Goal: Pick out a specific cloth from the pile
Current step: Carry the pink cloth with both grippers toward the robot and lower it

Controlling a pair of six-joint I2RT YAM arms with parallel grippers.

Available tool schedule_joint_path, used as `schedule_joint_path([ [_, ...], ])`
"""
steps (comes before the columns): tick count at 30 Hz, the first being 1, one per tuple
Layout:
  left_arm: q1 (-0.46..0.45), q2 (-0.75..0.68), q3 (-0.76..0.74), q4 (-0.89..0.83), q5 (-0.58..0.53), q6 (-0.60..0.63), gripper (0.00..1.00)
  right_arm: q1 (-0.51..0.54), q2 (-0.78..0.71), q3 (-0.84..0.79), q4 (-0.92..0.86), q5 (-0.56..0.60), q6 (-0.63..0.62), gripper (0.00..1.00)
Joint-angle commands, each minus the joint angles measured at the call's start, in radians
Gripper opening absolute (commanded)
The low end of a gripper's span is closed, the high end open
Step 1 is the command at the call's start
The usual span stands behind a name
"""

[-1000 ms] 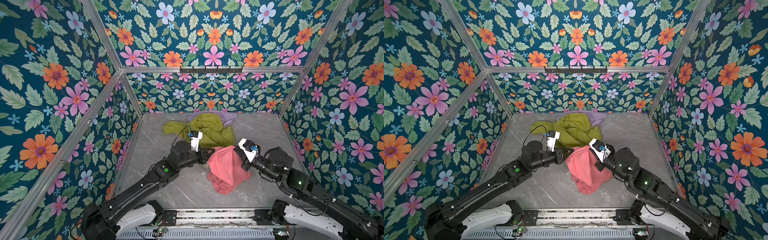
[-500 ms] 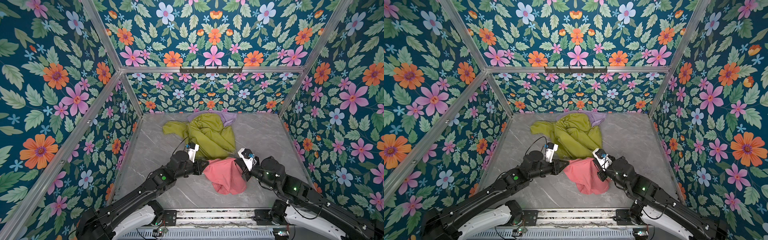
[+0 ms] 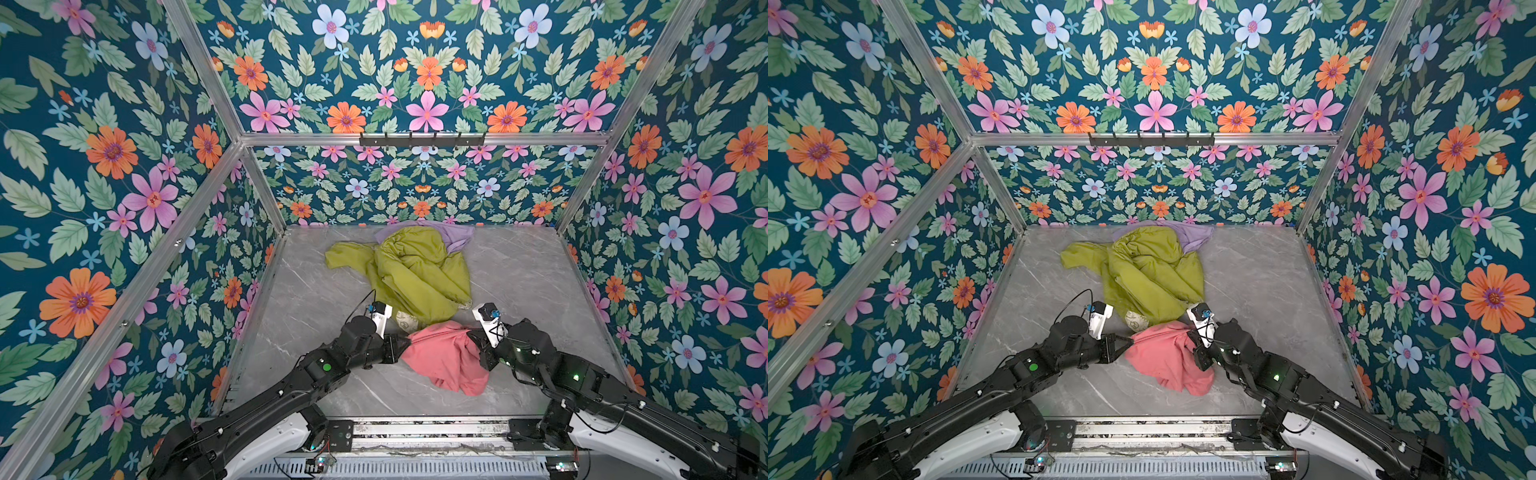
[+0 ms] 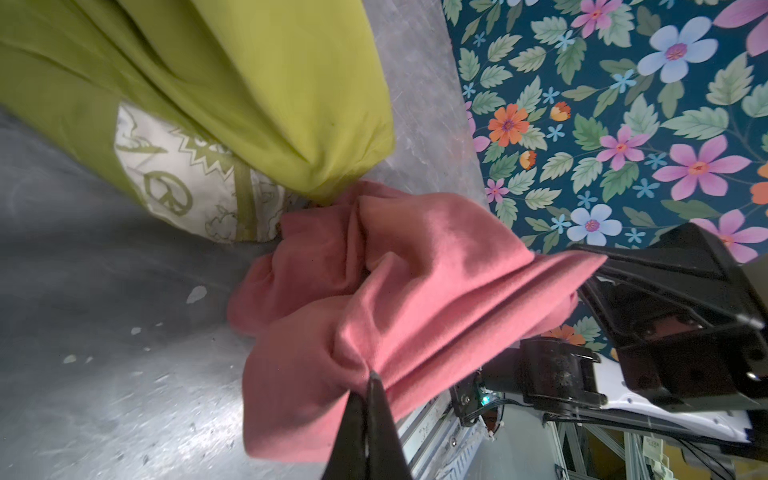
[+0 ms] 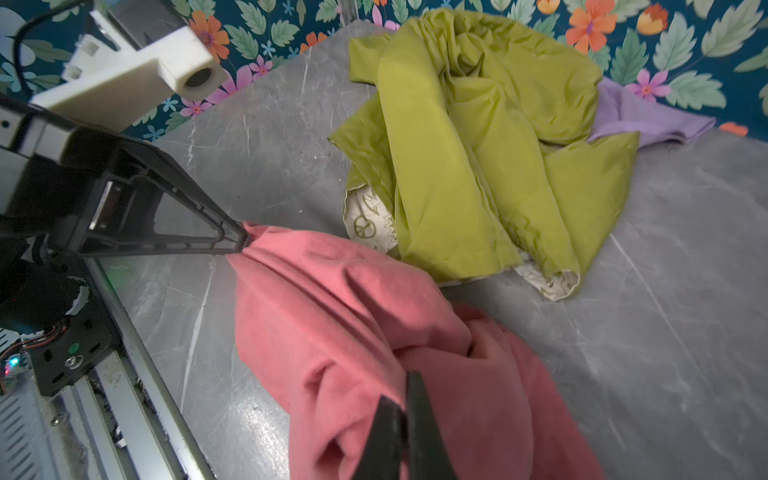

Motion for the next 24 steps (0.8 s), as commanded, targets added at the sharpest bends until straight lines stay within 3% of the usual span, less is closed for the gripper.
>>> schedule_joint_path([
  [1, 0.005, 0.028, -0.022, -0.144, -0.094, -0.008, 0.0, -0.044, 0.051, -0.006, 0.016, 0.073, 0.109, 0.0],
  [5, 0.005, 0.077, -0.036, -0.143, -0.092, 0.001, 0.0, -0.218, 0.133, -0.01, 0.035, -0.124, 0.174, 0.0],
  [7, 0.005, 0.098, -0.044, -0.146, -0.098, 0.007, 0.0, -0.267, 0.169, -0.007, 0.047, -0.144, 0.162, 0.0],
  [12, 0.005, 0.145, -0.07, -0.122, -0.113, 0.005, 0.0, -0.299, 0.281, -0.005, 0.102, -0.106, 0.094, 0.0],
  [19, 0.005, 0.219, -0.105, -0.059, -0.078, 0.002, 0.0, -0.333, 0.472, -0.025, 0.176, -0.171, 0.116, 0.0],
  [24, 0.004, 0.237, -0.11, -0.05, -0.051, 0.027, 0.0, -0.333, 0.524, -0.044, 0.186, -0.232, 0.148, 0.0],
])
